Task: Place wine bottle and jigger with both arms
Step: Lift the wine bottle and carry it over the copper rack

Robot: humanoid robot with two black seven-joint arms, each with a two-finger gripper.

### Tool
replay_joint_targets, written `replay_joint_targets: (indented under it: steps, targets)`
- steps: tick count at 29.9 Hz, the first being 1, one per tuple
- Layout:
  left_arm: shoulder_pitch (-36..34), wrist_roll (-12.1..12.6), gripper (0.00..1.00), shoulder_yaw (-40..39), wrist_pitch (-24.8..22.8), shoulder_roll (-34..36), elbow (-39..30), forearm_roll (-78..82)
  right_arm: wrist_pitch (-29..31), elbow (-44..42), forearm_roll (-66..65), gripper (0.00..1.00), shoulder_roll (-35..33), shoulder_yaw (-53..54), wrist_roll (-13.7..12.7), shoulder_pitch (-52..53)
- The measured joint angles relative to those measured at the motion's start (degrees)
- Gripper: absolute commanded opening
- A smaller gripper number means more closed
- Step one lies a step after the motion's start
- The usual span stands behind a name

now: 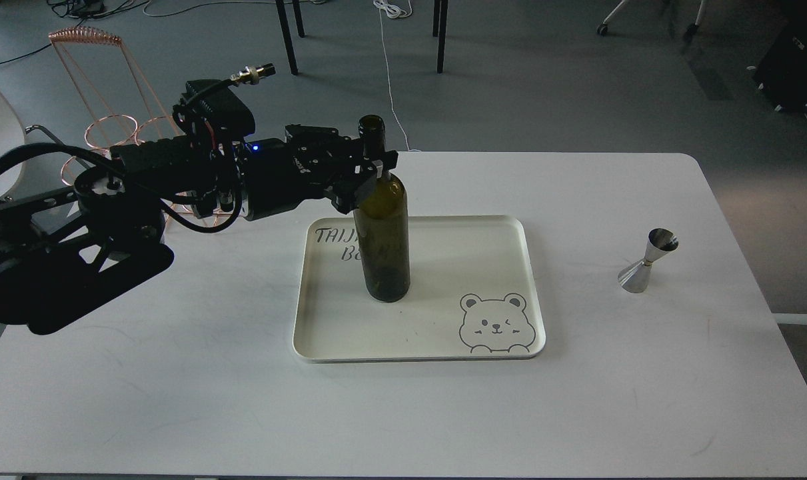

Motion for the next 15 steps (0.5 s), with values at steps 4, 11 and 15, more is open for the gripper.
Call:
replay_joint_targets:
  steps: [4,11,15]
  targets:
    - [-0.5,-0.2,0.14,-3.3,0.0,2.7,-0.4,-0.7,0.0,0.0,0.0,0.97,0.0,0.0,0.0,0.0]
    - [-4.3,-0.4,0.14,-7.5,-1.3,12.3,-0.2,-7.6,0.1,0.1,0.0,0.97,0.0,-0.1,0.0,0.5]
    - [-5.6,-1.6,0.14,-7.5,-1.4,17.0,1.9,-9.7,0.1,0.1,0.0,0.97,0.0,-0.1,0.0,0.5]
